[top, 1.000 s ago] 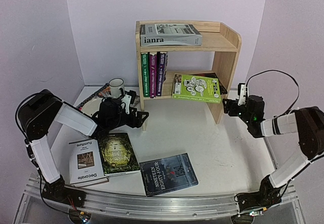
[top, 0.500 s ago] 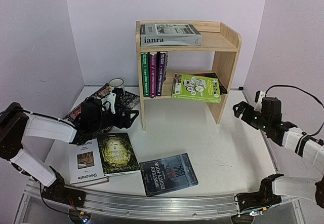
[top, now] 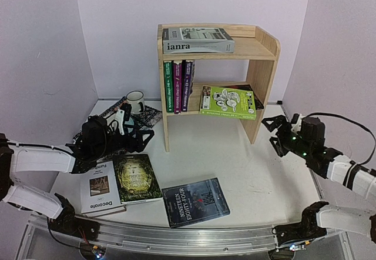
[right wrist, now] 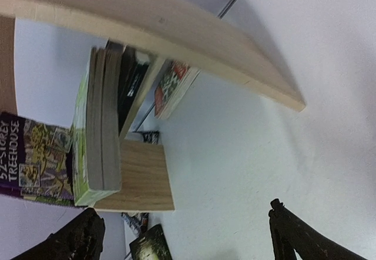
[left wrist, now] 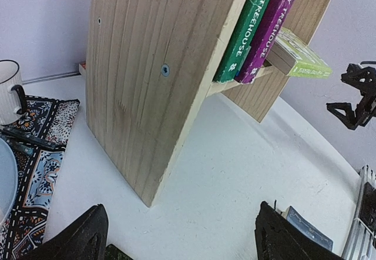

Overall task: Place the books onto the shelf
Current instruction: Pick up the book from the book pile on the shelf.

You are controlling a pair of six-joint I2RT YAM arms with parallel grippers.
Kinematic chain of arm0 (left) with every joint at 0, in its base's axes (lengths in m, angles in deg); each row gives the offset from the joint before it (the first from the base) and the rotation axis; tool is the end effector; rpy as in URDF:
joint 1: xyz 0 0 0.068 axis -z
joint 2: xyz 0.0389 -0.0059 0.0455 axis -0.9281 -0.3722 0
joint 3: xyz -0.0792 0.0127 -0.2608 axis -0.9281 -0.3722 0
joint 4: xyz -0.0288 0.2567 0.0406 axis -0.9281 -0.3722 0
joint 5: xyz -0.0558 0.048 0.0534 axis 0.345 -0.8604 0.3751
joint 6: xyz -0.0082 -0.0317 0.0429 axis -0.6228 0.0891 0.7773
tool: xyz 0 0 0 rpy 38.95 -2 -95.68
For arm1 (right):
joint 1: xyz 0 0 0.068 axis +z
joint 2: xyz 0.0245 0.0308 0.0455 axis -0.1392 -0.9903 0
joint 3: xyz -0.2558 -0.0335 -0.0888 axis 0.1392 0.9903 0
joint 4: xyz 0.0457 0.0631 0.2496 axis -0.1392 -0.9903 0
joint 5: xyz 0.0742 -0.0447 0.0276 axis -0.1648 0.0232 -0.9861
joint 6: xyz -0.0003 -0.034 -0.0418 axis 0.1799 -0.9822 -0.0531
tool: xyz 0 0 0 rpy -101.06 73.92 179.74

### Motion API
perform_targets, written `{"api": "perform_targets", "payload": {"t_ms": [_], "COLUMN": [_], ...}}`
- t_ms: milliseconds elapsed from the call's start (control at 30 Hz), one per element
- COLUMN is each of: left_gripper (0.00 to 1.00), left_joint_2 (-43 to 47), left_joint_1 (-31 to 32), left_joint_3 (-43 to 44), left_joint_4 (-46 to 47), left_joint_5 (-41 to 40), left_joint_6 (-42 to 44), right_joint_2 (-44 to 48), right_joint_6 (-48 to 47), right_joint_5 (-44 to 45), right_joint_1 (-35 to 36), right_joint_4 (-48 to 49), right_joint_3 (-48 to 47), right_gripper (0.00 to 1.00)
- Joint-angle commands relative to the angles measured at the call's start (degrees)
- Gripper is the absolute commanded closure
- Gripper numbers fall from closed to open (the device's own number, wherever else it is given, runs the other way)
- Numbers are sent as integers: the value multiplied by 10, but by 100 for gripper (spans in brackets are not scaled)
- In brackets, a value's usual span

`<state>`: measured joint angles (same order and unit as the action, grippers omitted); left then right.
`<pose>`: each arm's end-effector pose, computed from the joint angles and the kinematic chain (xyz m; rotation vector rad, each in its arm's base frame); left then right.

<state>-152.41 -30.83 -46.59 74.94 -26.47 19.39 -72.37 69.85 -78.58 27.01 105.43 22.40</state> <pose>0.2082 -0.1638 0.2215 0.4545 1.7843 -0.7400 0.2018 0.0743 0.2685 0.5327 1.6018 1.2079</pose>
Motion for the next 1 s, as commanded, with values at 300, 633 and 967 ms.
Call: {"api": "perform_targets", "payload": {"t_ms": [300,633,967], "left_gripper": [12,11,11], "left_joint_2": [40,54,53], "left_joint_1": [-3,-3,-3], "left_joint_3": [-6,-12,-15], "left_joint_4": [-10,-18,-20], "left_joint_5": [21,21,20], "left_joint_6": [-3,4,4], "right_joint_2": [-192,-304,-317], "right_joint_6": [18,15,5], "right_joint_5": [385,431,433], "right_joint_1": [279,295,294], "right_joint_4": [423,532,510], "right_joint_3": [3,-60,-102], "right_gripper": [2,13,19]}}
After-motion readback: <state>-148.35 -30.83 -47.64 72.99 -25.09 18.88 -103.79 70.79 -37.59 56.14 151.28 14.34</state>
